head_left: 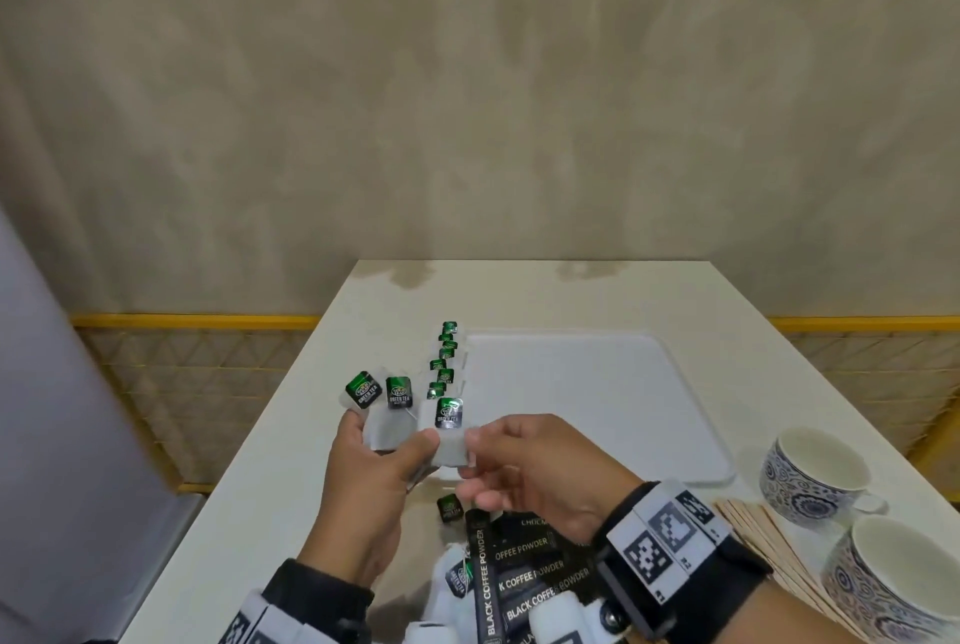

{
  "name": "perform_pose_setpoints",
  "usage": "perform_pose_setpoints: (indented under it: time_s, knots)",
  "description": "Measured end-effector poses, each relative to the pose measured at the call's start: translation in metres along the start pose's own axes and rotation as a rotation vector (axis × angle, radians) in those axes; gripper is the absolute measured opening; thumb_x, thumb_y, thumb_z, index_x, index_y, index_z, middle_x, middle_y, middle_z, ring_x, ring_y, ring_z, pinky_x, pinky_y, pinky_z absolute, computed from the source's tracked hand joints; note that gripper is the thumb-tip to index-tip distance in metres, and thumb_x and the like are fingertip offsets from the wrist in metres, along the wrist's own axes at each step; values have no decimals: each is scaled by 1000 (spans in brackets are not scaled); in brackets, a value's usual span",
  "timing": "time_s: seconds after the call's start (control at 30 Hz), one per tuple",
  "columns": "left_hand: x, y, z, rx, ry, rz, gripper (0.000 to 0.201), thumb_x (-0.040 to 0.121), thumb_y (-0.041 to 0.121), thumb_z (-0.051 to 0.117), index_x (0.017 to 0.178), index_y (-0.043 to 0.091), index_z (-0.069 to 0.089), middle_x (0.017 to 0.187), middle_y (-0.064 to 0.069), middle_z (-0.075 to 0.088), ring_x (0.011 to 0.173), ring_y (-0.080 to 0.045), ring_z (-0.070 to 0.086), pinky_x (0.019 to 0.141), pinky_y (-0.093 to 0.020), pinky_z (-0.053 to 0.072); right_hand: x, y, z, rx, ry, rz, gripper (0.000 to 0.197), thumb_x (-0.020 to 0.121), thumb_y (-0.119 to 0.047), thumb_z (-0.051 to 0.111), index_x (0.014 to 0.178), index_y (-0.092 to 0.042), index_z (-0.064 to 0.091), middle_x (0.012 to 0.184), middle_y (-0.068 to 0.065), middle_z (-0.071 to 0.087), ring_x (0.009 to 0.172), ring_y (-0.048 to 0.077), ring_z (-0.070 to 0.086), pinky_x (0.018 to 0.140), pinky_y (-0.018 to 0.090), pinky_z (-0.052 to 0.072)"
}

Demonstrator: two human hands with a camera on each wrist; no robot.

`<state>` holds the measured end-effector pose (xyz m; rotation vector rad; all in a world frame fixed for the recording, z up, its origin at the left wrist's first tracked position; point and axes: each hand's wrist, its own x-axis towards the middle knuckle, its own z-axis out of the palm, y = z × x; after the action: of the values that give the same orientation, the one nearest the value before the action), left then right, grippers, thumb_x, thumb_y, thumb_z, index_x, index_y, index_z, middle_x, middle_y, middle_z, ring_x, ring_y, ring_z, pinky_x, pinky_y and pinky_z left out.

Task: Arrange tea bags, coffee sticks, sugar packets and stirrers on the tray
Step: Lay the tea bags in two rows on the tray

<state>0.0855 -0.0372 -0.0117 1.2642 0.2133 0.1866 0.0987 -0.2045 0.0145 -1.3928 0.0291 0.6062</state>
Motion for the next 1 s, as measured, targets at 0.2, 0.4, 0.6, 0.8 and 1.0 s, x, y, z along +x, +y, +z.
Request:
perform_pose_setpoints:
  time_s: [0.2, 0.4, 0.6, 0.8, 1.0]
  knots:
    - [1, -3, -5, -29, 22, -66, 28, 84, -8, 63, 103, 11, 54, 96, -18, 66, 81, -33, 67, 69, -38, 58, 19, -1, -8, -274, 185, 4, 9, 89, -12, 66, 91, -4, 63, 75, 11, 70, 48, 13, 59, 41, 19, 40]
    - [10, -2, -33, -148, 134, -168, 17, 93, -1, 50, 110, 4, 51, 108, -21, 66, 76, -37, 69, 68, -39, 59, 60, -19, -32, -632, 315, 143, 13, 92, -13, 59, 86, -3, 65, 90, 13, 74, 58, 17, 56, 47, 21, 35]
    - [12, 4, -43, -159, 185, -179, 13, 94, -2, 48, 103, 7, 53, 105, -16, 65, 73, -35, 68, 91, -54, 50, 99, -23, -1, -784, 144, 339, 24, 98, -18, 52, 74, -13, 53, 75, -1, 60, 50, 7, 48, 36, 12, 31]
    - [9, 1, -54, -128, 223, -198, 23, 94, -1, 49, 116, 6, 52, 103, -16, 65, 72, -37, 69, 68, -44, 58, 116, -10, 15, -859, 185, 379, 14, 96, -24, 57, 93, -10, 59, 79, 0, 67, 45, 7, 48, 40, 17, 36]
    - [8, 0, -58, -120, 217, -196, 27, 94, -1, 49, 121, 3, 50, 101, -19, 66, 72, -39, 68, 80, -48, 54, 119, 1, 17, -829, 215, 372, 16, 94, -22, 59, 82, -11, 58, 68, 0, 60, 48, 10, 48, 48, 19, 39]
